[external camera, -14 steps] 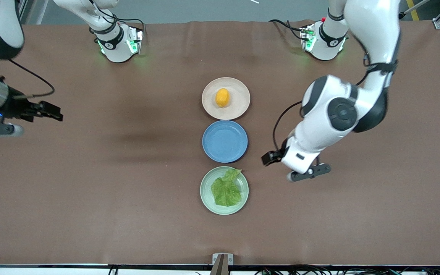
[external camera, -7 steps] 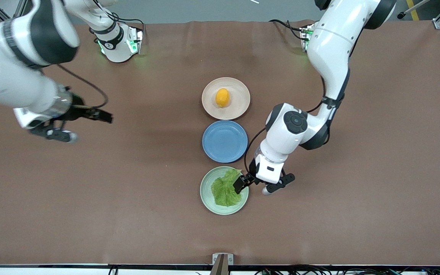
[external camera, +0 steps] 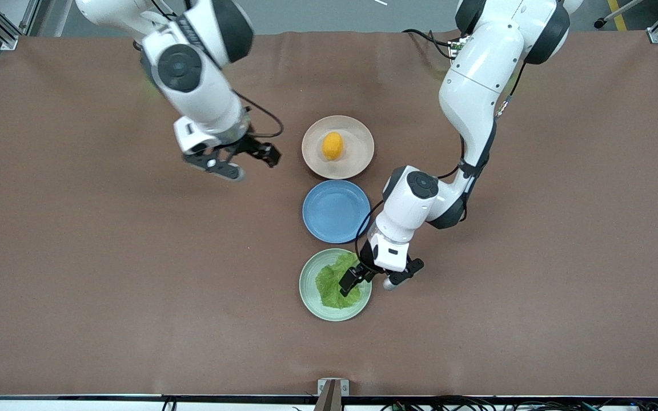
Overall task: Pick lemon and lettuce from plates
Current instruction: 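Reach the right gripper to the lemon while the left gripper reaches the lettuce, then grasp the lemon with the right gripper while the left gripper grasps the lettuce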
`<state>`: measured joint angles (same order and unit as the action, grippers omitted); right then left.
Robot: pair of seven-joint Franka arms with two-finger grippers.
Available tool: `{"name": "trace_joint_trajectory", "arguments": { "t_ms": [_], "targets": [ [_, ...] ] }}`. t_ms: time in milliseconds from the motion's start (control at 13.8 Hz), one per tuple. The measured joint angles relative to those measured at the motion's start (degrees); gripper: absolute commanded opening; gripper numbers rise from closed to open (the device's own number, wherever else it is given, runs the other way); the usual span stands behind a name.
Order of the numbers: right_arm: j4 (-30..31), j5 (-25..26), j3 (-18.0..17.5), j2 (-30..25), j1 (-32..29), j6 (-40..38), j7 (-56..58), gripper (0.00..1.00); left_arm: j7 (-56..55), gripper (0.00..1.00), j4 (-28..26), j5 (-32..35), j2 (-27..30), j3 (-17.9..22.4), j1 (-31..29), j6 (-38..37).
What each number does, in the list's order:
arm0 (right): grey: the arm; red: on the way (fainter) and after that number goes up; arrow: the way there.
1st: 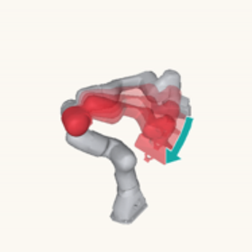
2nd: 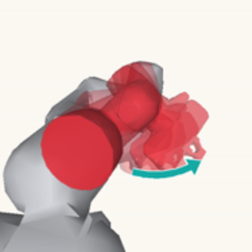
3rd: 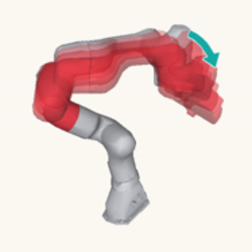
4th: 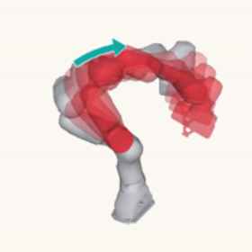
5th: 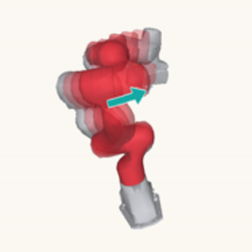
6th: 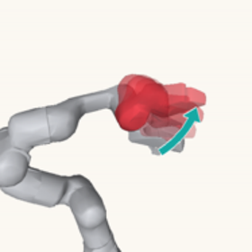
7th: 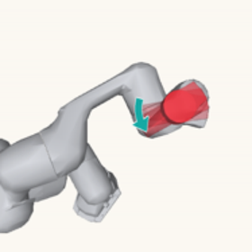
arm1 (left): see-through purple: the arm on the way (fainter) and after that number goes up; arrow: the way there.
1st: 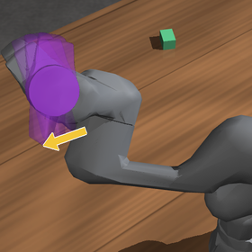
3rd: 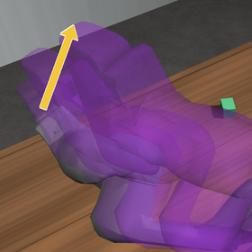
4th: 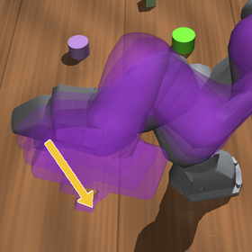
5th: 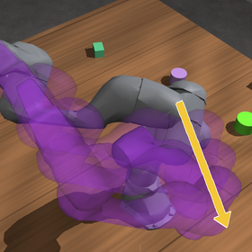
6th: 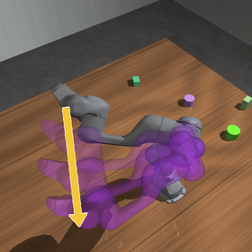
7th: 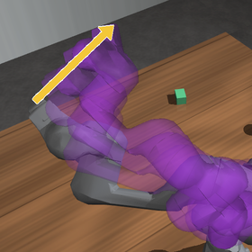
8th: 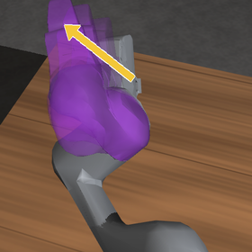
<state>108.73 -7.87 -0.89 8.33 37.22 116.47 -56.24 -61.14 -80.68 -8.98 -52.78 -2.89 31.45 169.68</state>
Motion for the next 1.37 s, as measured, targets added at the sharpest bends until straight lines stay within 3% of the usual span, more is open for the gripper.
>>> {"name": "trace_joint_trajectory", "arguments": {
  "t_ms": [361, 723, 1012, 1157, 1373],
  "targets": [
    [3.35, 2.79, 0.08, 7.90, 9.64, 12.58, -9.82, 1.00, -0.07, 0.89, 0.08, 0.00, -1.60, 0.00, 0.72, 0.02],
    [3.40, 3.37, 0.15, 15.76, 15.04, 21.51, -13.58, 1.00, -0.07, 0.88, 0.12, 0.00, -1.65, 0.00, 1.15, 0.01],
    [3.36, 3.43, 0.21, 18.82, 16.35, 23.68, -14.26, 1.00, -0.07, 0.88, -0.21, 0.00, -1.99, 0.02, 1.26, -0.47],
    [3.36, 3.43, 0.21, 19.08, 17.17, 23.68, -15.01, 1.00, -0.07, 0.77, -0.33, 0.00, -2.24, 0.04, 1.26, -1.26],
    [3.36, 3.44, 0.22, 19.22, 18.46, 23.67, -16.07, 1.00, -0.07, 0.48, -0.29, 0.00, -2.29, 0.05, 1.26, -1.34]
  ]
}}
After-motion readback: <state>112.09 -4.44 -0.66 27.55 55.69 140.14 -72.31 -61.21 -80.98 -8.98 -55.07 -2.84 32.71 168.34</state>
